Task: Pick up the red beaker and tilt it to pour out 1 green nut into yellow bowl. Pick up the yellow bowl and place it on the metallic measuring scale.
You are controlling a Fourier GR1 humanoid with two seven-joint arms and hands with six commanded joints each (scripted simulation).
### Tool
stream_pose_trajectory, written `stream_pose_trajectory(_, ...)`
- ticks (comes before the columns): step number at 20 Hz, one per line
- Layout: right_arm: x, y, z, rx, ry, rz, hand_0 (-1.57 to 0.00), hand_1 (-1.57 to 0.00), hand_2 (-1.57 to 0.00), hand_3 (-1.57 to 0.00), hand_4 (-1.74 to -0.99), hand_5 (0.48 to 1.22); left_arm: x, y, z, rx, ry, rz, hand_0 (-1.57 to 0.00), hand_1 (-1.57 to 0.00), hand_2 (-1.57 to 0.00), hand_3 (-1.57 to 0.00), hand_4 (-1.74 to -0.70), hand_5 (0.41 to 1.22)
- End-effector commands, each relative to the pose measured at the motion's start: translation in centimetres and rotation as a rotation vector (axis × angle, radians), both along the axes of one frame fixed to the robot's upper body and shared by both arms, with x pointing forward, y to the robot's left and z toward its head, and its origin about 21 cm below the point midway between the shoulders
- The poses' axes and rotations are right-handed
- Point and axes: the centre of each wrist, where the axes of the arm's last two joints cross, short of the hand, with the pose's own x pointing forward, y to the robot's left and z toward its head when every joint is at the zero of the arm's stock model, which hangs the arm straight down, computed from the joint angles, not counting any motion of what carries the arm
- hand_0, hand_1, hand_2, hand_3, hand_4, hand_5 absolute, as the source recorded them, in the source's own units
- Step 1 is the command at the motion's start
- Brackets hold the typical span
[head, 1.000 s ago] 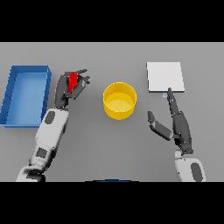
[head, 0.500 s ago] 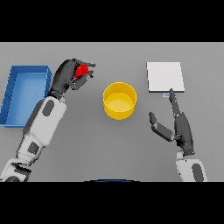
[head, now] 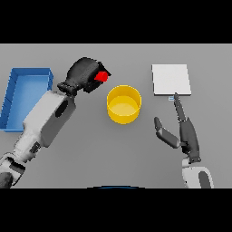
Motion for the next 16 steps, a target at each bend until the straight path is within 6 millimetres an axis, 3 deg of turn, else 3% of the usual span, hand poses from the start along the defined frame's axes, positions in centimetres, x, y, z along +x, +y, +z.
stream_pose_trajectory(1, -0.1, 0.1, 0.1, 0.003, -0.006, 0.001, 0.0, 0.0, 0.0, 0.0, -1.054, 0.691, 0.1, -0.7, 0.3, 0.085, -0.003, -0.024, -1.57, -1.57, -1.57, -1.57, -1.74, 1.186)
stream_pose_trajectory(3, 0.0, -0.1, 0.1, 0.004, 0.005, -0.009, 0.0, 0.0, 0.0, 0.0, -1.068, 0.689, 0.5, -1.7, 1.2, 0.239, -0.017, -0.07, -1.57, -1.57, -1.57, -1.57, -1.74, 1.199)
stream_pose_trajectory(7, 0.0, 0.2, 0.0, 0.027, 0.009, 0.015, 0.0, 0.0, 0.0, 0.0, -1.063, 0.681, 1.1, -3.7, 2.0, 0.517, -0.024, -0.147, -1.57, -1.57, -1.57, -1.57, -1.58, 1.212)
stream_pose_trajectory(9, 0.3, 0.3, 0.2, 0.043, 0.022, 0.013, 0.0, 0.0, 0.0, 0.0, -1.057, 0.674, 1.2, -5.2, 2.2, 0.615, -0.032, -0.164, -1.57, -1.57, -1.57, -1.57, -1.64, 1.215)
stream_pose_trajectory(16, 0.6, 0.1, -0.3, 0.031, 0.033, 0.024, 0.0, 0.0, 0.0, 0.0, -1.063, 0.694, 1.9, -7.3, 2.7, 0.951, -0.131, -0.231, -1.57, -1.57, -1.57, -1.57, -1.72, 1.22)
